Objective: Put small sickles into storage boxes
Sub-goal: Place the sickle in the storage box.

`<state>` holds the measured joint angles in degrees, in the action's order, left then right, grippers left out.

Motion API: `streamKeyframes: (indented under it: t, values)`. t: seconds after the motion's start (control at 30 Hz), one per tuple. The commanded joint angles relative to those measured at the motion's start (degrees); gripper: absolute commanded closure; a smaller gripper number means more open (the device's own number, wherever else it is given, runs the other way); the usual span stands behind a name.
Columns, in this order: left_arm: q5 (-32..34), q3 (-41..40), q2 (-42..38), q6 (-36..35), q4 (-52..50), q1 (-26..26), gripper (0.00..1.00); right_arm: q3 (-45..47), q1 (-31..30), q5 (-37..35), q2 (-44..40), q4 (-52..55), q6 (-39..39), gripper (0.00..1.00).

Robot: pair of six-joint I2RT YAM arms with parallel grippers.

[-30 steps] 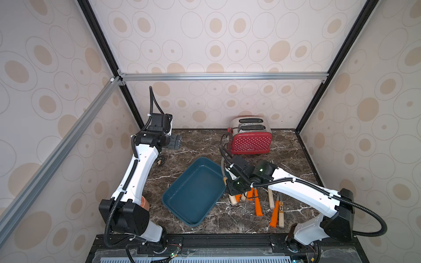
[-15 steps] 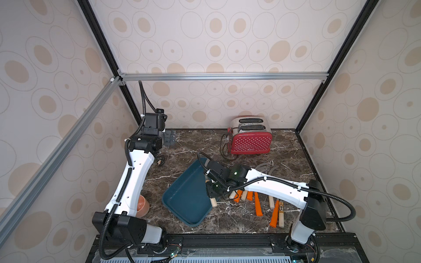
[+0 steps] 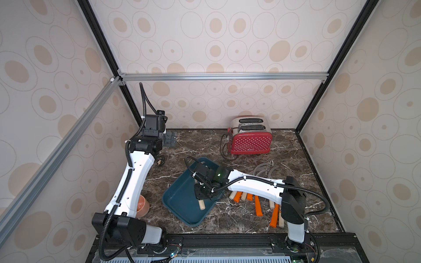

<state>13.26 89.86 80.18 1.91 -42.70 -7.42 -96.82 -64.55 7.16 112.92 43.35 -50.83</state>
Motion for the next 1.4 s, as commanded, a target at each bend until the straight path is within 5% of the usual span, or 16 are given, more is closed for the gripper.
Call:
streamKeyframes:
  t: [0.0, 0.57, 1.13, 1.37]
  values:
    - [-1.0, -0.5, -1.9, -1.1, 0.7, -0.2, 0.01, -3.4, -0.3, 0.1, 3.1, 0.9, -1.0, 0.96]
    - [-7.8, -3.4, -2.2, -4.1, 1.1, -0.1, 0.01, -6.6, 0.2, 1.2, 11.0, 1.6, -0.5, 0.91]
    - [-11.2, -4.2, -2.8, -7.5, -0.7, -0.1, 0.01, -12.2, 0.8, -0.7, 18.1, 5.5, 2.2, 0.57]
    - [-11.5, -2.2, -1.8, -8.1, -0.8, -0.2, 0.01, -11.8, 1.0, -6.9, 14.2, 5.9, 4.9, 0.53]
